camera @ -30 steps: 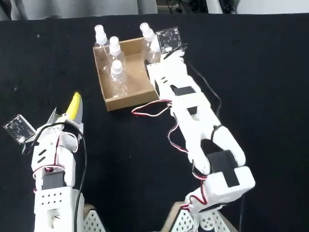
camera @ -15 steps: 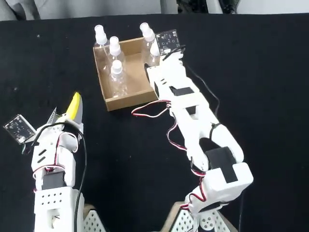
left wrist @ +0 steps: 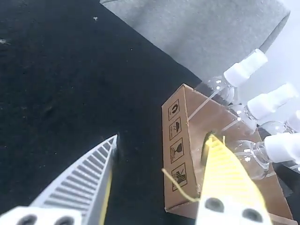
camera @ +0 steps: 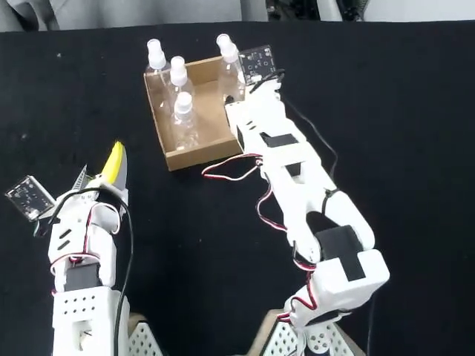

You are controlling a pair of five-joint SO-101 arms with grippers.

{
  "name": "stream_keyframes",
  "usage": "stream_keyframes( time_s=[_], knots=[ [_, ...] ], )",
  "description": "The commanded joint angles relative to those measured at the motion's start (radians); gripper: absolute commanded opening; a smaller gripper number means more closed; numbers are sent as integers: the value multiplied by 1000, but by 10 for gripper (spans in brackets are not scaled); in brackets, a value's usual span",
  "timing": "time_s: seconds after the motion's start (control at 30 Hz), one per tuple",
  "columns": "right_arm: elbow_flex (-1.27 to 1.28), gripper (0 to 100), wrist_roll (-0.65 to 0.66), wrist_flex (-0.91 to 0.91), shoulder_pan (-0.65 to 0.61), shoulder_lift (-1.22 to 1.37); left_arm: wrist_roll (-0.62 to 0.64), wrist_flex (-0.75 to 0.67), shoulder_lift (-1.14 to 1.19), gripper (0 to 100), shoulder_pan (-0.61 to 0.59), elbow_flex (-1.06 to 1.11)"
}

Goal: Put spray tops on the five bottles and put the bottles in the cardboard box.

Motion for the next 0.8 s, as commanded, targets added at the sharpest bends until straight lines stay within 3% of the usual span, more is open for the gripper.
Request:
stream_keyframes(
  time_s=[0.0,0.4,0.77],
  knots=[
    [1,230,-3,-23,34,-7,-2,-9,-8,273,-7,25],
    [-1,234,2,-17,9,-15,-2,-9,-8,273,-5,25],
    [-110,261,-3,190,6,-15,-2,-9,-8,273,-5,25]
  ],
)
